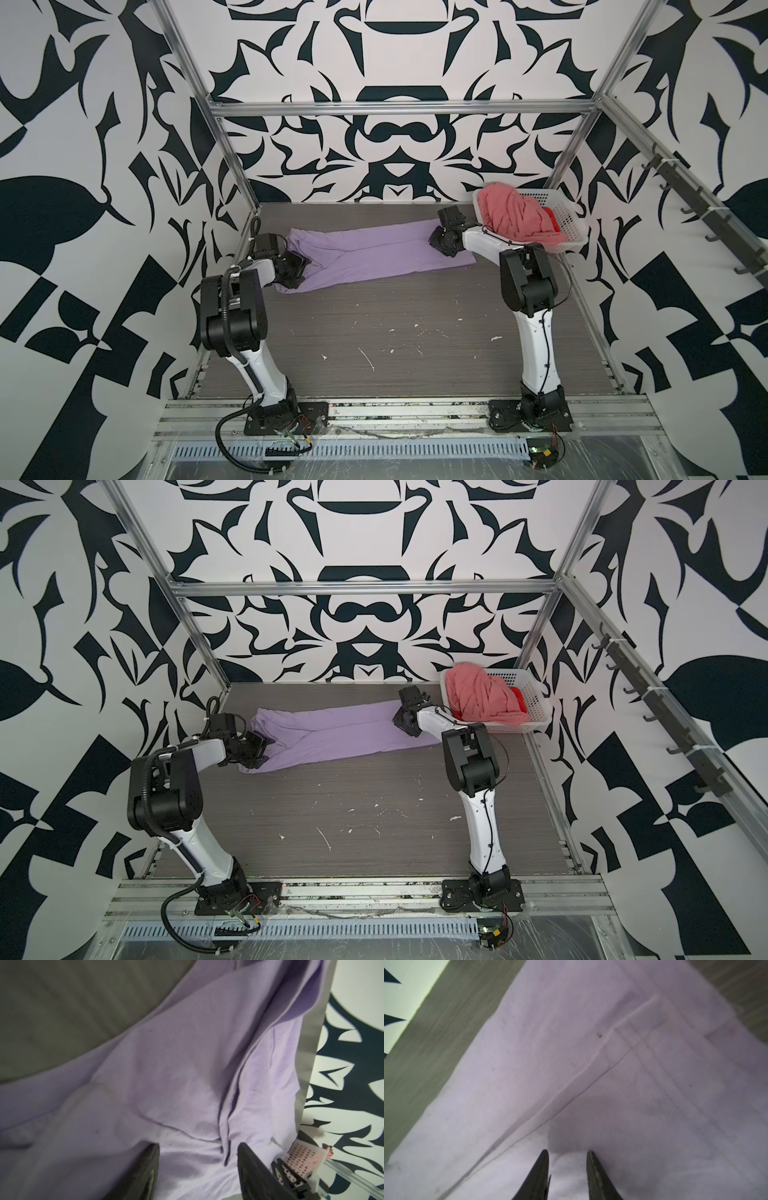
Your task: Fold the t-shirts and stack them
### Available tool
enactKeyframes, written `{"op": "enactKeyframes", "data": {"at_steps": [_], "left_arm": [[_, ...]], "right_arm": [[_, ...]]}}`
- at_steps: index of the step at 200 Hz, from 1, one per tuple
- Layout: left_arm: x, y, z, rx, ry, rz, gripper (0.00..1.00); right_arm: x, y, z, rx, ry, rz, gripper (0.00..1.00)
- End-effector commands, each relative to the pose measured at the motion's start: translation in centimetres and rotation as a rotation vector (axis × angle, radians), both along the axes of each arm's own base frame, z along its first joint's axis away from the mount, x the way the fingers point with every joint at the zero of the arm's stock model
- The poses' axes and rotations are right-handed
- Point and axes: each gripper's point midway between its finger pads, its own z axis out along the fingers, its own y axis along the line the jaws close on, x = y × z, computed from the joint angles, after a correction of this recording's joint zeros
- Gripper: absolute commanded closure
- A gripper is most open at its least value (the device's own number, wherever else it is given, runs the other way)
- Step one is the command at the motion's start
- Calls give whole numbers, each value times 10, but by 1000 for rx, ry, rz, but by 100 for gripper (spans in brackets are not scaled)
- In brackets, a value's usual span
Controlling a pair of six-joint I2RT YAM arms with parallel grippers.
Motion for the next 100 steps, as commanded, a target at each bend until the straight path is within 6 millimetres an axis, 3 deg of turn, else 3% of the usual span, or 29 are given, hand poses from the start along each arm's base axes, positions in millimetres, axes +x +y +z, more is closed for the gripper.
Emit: {"op": "enactKeyframes", "data": {"at_steps": [1,48,100], "left_arm": [[-51,-1,-25,24,161,-14,36],[-94,-7,-38,20,230,-4,35],[-114,-10,-37,24,260,-23,35]], "right_arm": [[3,1,-9,-4,35,-17,64],[6,5,-13,-2,48,5,64],[1,6,-23,16,92,11,64]]}}
